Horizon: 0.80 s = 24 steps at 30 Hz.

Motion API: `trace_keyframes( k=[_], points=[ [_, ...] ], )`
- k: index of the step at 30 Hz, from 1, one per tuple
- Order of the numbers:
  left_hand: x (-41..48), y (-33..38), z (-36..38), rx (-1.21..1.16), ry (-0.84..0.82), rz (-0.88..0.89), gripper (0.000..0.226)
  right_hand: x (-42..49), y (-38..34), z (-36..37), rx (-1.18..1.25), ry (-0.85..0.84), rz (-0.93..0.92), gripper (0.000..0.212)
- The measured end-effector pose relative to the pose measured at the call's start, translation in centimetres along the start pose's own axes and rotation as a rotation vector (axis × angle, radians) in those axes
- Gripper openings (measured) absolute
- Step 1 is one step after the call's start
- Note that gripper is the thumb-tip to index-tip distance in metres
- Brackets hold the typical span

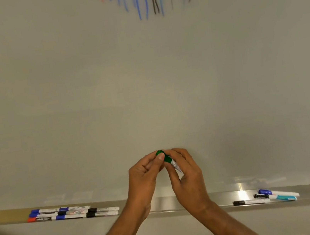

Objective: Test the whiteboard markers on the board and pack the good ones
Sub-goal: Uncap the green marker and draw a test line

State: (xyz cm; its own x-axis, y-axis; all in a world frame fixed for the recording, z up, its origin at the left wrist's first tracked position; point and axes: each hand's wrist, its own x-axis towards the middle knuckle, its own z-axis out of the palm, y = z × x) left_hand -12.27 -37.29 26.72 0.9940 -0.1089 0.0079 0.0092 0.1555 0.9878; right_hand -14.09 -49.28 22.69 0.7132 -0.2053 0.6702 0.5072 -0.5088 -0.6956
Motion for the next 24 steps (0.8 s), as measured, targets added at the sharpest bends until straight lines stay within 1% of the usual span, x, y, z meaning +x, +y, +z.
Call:
trace_keyframes(
  k=[2,4,6,8,12,15,18,20,22,24],
  points=[
    [0.0,1.8,-0.3,-0.062,-0.015,0.001,0.022,1.2,-2.2,-0.1,0.022,0.016,-0.002,0.029],
    [0.1,3.5,-0.8,-0.094,-0.044,0.011,0.021,2.4,-4.6,-0.4,0.092,0.027,0.073,0.026],
    [0.1,5.2,-1.4,-0.124,-0.098,0.025,0.022,3.7,-7.0,-1.0,0.251,0.001,0.273,0.020],
    [0.1,6.9,-2.0,-0.152,-0.163,0.042,0.026,5.1,-8.9,-1.7,0.381,-0.083,0.448,0.007],
    [-0.1,9.9,-2.7,-0.149,-0.274,0.074,0.031,7.2,-11.7,-2.5,0.495,-0.303,0.617,0.036],
    [-0.2,11.5,-3.0,-0.174,-0.354,0.081,0.031,8.3,-13.2,-2.5,0.636,-0.370,0.709,0.040],
    [-0.4,12.9,-3.2,-0.236,-0.417,0.092,0.028,8.8,-14.1,-2.4,0.763,-0.393,0.763,0.038],
    [-0.7,13.5,-3.2,-0.268,-0.447,0.095,0.027,9.0,-14.6,-2.3,0.800,-0.372,0.771,0.037],
    [-0.9,13.9,-3.2,-0.279,-0.451,0.102,0.028,9.1,-15.2,-2.2,0.783,-0.341,0.774,0.038],
    [-0.9,14.3,-3.2,-0.294,-0.411,0.113,0.027,9.1,-15.8,-2.1,0.712,-0.313,0.783,0.040]
  ],
)
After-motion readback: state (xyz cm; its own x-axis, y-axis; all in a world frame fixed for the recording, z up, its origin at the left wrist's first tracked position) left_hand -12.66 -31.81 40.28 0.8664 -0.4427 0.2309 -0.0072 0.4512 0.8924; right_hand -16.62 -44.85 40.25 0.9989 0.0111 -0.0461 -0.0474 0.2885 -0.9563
